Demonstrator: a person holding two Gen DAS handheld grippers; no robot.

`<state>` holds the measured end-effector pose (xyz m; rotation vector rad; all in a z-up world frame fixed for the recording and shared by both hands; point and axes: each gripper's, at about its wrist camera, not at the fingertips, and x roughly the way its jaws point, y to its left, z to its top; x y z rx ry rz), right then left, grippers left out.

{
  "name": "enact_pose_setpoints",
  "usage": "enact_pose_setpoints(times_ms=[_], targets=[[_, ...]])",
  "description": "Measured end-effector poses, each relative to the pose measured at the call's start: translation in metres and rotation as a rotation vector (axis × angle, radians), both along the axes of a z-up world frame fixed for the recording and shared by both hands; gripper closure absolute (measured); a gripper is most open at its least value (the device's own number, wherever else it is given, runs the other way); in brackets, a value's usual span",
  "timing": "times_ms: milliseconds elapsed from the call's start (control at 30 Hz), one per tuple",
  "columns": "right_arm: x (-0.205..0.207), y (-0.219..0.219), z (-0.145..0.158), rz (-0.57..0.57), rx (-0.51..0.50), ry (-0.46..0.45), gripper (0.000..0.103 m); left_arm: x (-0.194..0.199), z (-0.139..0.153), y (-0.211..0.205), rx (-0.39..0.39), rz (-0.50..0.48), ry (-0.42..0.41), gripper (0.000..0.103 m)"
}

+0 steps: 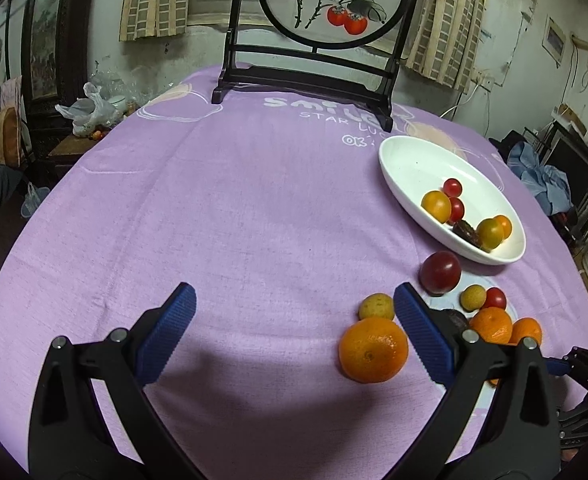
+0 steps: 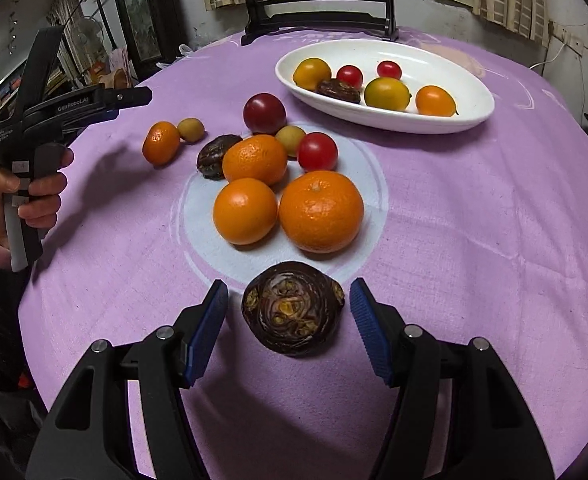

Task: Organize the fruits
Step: 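Grasp a dark mangosteen with the right tool while the left tool grasps a mandarin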

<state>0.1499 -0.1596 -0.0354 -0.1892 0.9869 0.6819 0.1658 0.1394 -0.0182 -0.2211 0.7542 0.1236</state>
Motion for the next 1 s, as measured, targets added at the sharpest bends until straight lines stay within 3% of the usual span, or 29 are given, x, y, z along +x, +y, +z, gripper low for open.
enact_pose_setpoints(times_ms=[100,233,333,467,533,700,1000], targets=[[-0.001,-0.004,-0.001,-0.001,-0.004,0.000,0.040,0.002,-0.002,0.002,-0.001,0.009,0.013,0.002],[-0.002,-0.006,0.000,-0.018,-0.022,-0.016,0.055,0.003,-0.004,0.006,-0.011,0.018,0.030,0.002],[0.001,-0.013,-0.001,-0.029,0.010,0.002,0.056,0.002,-0.006,0.005,-0.015,0.004,0.038,0.002],[0.004,-0.022,0.000,-0.056,0.062,0.030,0.056,-0.001,-0.010,-0.005,-0.062,-0.125,0.052,0.003],[0.004,-0.025,0.000,-0.065,0.071,0.035,0.056,-0.001,-0.012,-0.018,-0.027,-0.185,0.058,0.005],[0.004,-0.023,0.001,-0.067,0.068,0.036,0.056,0.002,-0.022,-0.042,0.037,-0.285,0.104,0.021],[0.004,-0.023,0.001,-0.067,0.067,0.036,0.056,0.007,-0.035,-0.047,0.035,-0.313,0.141,0.042]])
